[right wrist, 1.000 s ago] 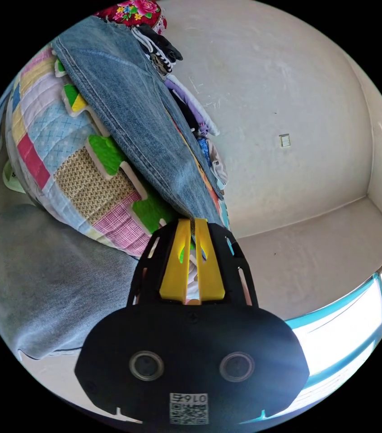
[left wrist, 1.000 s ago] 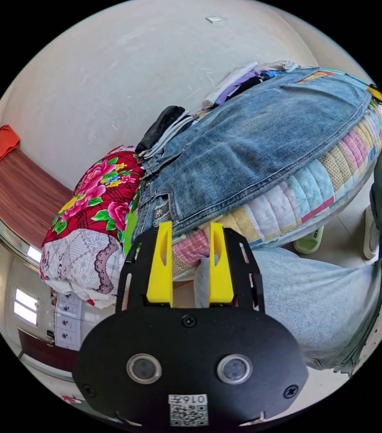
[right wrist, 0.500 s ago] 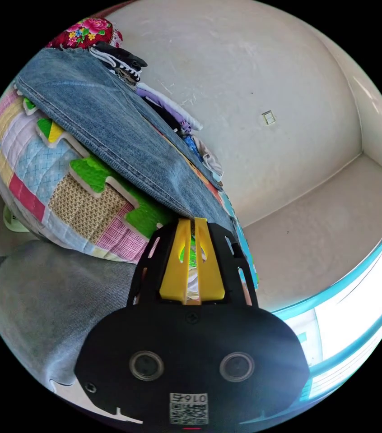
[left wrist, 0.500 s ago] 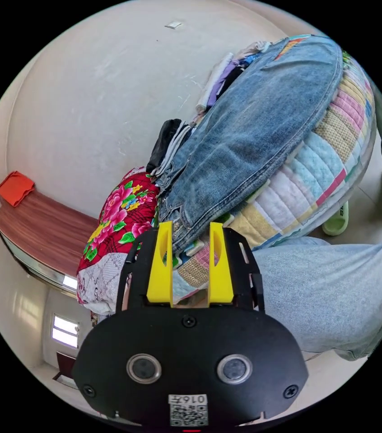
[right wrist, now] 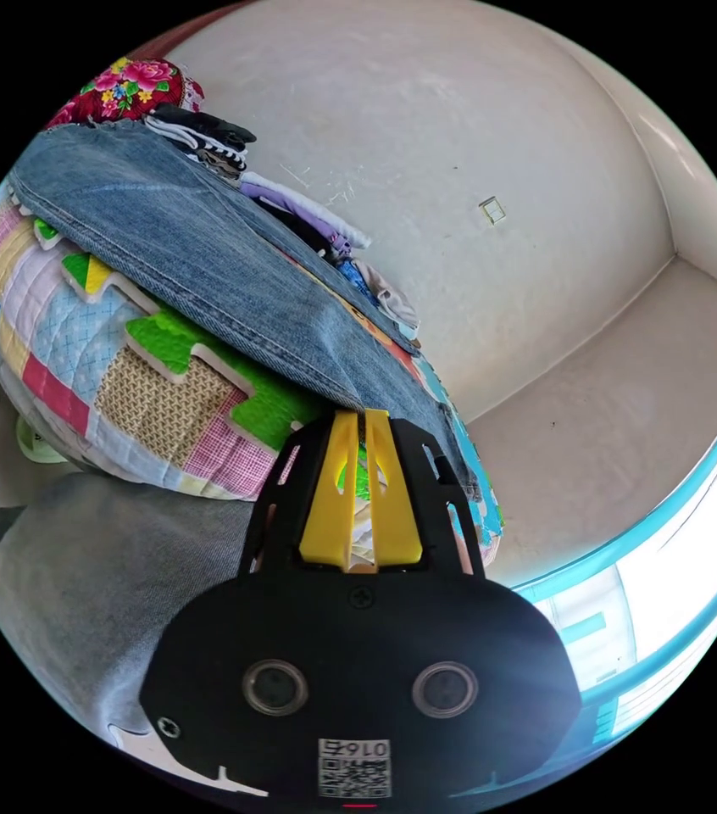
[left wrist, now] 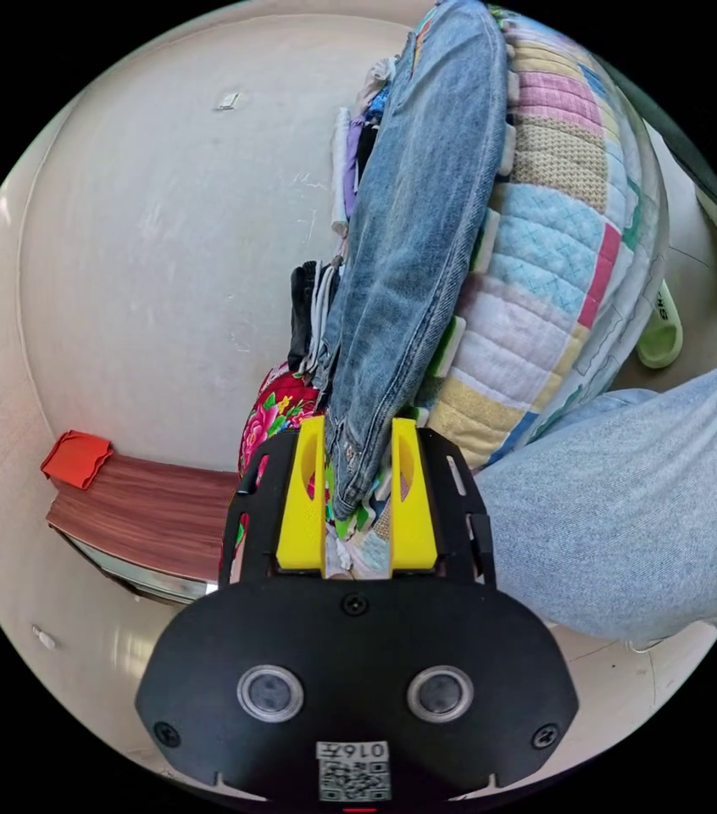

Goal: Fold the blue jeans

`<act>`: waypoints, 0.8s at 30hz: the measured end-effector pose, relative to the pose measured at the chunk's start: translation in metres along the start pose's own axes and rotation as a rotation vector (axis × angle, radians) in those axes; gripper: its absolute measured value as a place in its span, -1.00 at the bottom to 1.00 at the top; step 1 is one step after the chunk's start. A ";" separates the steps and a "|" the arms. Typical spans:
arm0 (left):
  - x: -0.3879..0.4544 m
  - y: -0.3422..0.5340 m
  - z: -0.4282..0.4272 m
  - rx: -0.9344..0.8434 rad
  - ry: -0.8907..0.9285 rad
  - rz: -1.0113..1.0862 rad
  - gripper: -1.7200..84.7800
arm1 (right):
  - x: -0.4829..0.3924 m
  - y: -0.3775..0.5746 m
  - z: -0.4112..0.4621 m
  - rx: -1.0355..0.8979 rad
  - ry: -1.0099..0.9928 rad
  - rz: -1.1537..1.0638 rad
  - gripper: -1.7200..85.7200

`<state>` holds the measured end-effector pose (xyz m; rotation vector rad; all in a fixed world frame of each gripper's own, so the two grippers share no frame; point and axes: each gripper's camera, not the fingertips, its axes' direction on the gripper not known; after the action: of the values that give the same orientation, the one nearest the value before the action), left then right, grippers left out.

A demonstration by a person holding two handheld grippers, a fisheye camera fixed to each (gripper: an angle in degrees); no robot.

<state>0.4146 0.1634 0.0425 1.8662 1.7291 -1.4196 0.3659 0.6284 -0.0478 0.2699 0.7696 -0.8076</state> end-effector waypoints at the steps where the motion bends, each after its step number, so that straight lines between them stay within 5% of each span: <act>1: 0.000 -0.002 0.000 0.001 -0.006 0.008 -0.70 | 0.001 0.000 0.001 0.000 -0.002 0.002 -0.95; 16: 0.003 -0.034 0.040 -0.051 -0.115 0.175 -0.72 | 0.009 -0.028 0.015 -0.004 -0.019 0.004 -0.95; 24: -0.020 -0.032 0.098 -0.120 -0.026 0.161 -0.82 | 0.005 -0.066 0.027 -0.008 -0.021 -0.045 -0.93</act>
<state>0.3430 0.0892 0.0216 1.8682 1.5753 -1.2467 0.3331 0.5678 -0.0283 0.2376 0.7615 -0.8482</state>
